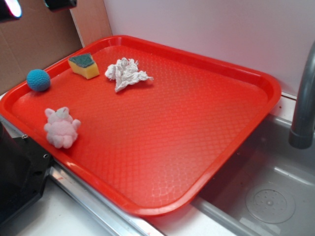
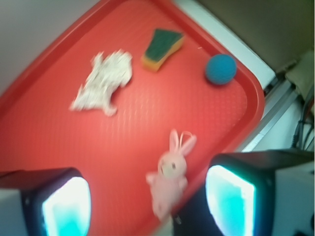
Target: Grab the green sponge.
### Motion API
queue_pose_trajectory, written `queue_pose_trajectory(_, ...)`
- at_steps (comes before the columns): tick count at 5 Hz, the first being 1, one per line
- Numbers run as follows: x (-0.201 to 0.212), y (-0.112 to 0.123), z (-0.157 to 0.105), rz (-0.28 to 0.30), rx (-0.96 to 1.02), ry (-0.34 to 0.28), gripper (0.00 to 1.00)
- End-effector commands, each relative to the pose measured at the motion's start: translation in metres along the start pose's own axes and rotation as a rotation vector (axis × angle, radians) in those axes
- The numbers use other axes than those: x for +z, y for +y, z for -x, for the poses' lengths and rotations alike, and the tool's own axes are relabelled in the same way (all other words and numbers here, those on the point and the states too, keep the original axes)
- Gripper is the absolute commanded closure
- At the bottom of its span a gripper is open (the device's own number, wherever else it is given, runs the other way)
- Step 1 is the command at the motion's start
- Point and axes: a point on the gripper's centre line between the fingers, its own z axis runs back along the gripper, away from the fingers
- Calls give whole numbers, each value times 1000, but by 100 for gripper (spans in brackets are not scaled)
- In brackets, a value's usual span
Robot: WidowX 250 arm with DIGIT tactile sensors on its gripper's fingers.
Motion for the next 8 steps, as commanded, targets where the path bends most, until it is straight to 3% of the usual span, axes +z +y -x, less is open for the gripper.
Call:
queue_pose_trajectory(1, -44, 19, -57, -61, 339, -136, 0)
queue_pose_trajectory(2, -75, 21, -84, -72, 408, -170, 0)
queue_pose_trajectory(3, -101, 15, -104, -133, 485, -223, 0)
queue_pose_trajectory(6, -149, 19, -119, -248, 546, -313, 0)
queue_pose_trajectory(7, -153, 22, -120, -234, 550, -311, 100)
queue_pose_trajectory(8, -146, 19, -117, -205, 555, -307, 100)
